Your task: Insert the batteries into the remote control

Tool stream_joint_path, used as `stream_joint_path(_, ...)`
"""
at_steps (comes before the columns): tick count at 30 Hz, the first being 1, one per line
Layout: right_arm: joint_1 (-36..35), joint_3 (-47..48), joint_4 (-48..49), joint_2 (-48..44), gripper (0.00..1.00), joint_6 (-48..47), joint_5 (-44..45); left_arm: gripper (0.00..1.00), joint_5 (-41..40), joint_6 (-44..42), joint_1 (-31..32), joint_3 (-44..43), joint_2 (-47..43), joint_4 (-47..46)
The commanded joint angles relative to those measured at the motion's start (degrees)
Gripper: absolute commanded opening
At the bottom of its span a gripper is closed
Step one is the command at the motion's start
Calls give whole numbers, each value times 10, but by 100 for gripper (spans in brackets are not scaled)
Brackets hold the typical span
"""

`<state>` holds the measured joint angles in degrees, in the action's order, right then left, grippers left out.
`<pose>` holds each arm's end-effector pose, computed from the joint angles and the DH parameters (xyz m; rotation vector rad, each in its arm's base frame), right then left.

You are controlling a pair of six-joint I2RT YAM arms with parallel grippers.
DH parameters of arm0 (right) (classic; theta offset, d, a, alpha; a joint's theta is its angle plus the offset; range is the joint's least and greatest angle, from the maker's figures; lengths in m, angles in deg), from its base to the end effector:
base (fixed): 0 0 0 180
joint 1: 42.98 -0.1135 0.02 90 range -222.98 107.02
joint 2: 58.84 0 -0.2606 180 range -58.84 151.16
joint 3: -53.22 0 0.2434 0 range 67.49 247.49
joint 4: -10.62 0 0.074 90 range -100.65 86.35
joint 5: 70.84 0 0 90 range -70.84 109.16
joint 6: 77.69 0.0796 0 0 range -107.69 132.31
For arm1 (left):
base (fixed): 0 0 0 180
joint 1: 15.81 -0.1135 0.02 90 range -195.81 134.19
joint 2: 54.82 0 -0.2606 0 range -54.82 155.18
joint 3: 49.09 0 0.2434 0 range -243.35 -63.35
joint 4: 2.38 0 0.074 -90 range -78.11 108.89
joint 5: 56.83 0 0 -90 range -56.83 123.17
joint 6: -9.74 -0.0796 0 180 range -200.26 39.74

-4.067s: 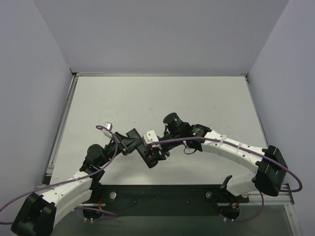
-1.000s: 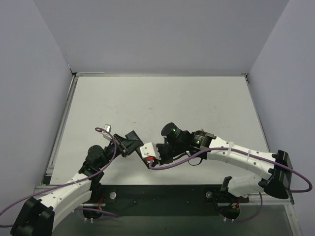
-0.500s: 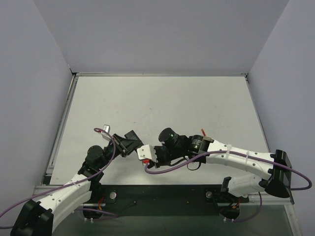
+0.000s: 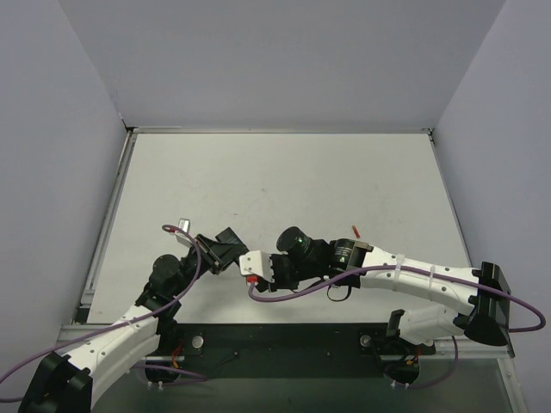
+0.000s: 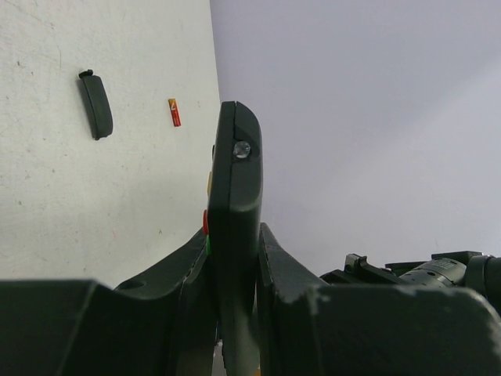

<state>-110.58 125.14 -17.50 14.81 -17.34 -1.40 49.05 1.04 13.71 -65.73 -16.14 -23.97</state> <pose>0.0956 0.3054 0.2823 -1.7528 1.2447 0.7693 0.1570 -0.1139 0.1838 -0.5782 1.7782 -1.6595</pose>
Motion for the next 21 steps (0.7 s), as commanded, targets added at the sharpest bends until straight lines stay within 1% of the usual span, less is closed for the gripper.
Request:
stream_joint_path(1, 2, 9, 35, 0, 8, 36, 68, 0, 23, -6, 3, -18, -13, -25)
stream_joint_path(2, 2, 7, 43, 0, 6, 43, 79, 0, 24, -8, 3, -18, -16, -21)
stream_joint_path(7, 4, 4, 83, 2, 6, 71, 89, 0, 28, -15, 3, -18, -16, -13)
stream_joint_path(21, 12, 1, 96, 2, 6, 73, 108, 0, 28, -18, 3, -18, -33, 1)
